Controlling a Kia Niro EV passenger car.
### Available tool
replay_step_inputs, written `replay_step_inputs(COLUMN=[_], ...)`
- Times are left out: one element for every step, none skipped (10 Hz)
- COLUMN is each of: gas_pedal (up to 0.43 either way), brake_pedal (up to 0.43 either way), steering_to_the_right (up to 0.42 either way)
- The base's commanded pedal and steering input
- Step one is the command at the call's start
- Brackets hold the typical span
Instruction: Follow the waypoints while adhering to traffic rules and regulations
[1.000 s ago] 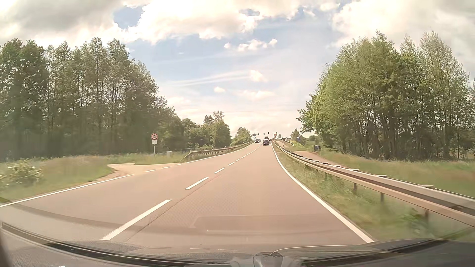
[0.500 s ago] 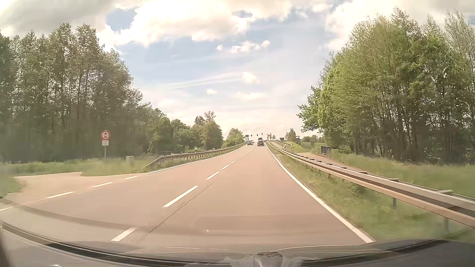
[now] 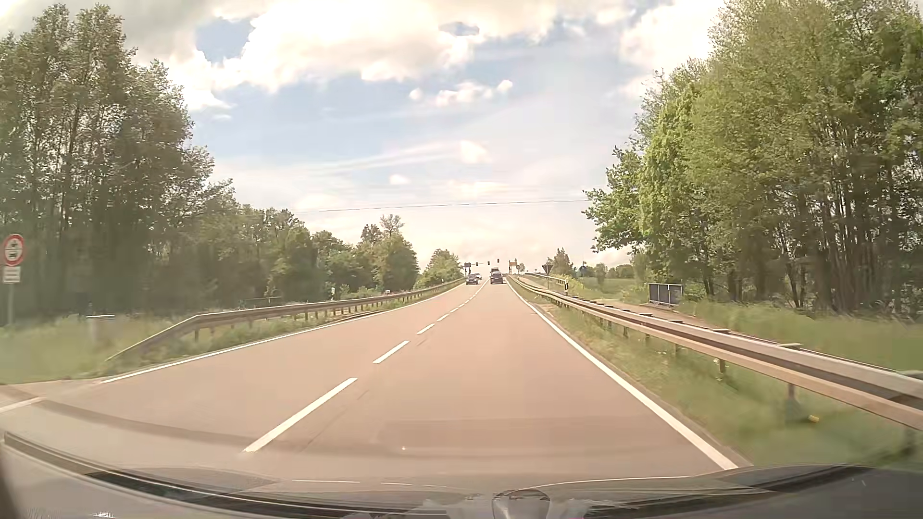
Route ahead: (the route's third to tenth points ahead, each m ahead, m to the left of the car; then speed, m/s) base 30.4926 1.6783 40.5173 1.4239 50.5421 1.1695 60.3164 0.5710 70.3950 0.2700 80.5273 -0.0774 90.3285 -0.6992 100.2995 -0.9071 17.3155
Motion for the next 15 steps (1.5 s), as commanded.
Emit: replay_step_inputs(gas_pedal=[0.11,0.11,0.11,0.11,0.11,0.098,0.098,0.079,0.02,0.0,0.0,0.0,0.0,0.0,0.0], brake_pedal=[0.0,0.0,0.0,0.0,0.0,0.0,0.0,0.0,0.0,0.0,0.0,0.0,0.0,0.0,0.0], steering_to_the_right=[0.009,0.009,0.009,0.009,0.009,0.009,0.009,0.009,0.009,0.009,0.008,0.005,0.004,0.003,0.003])
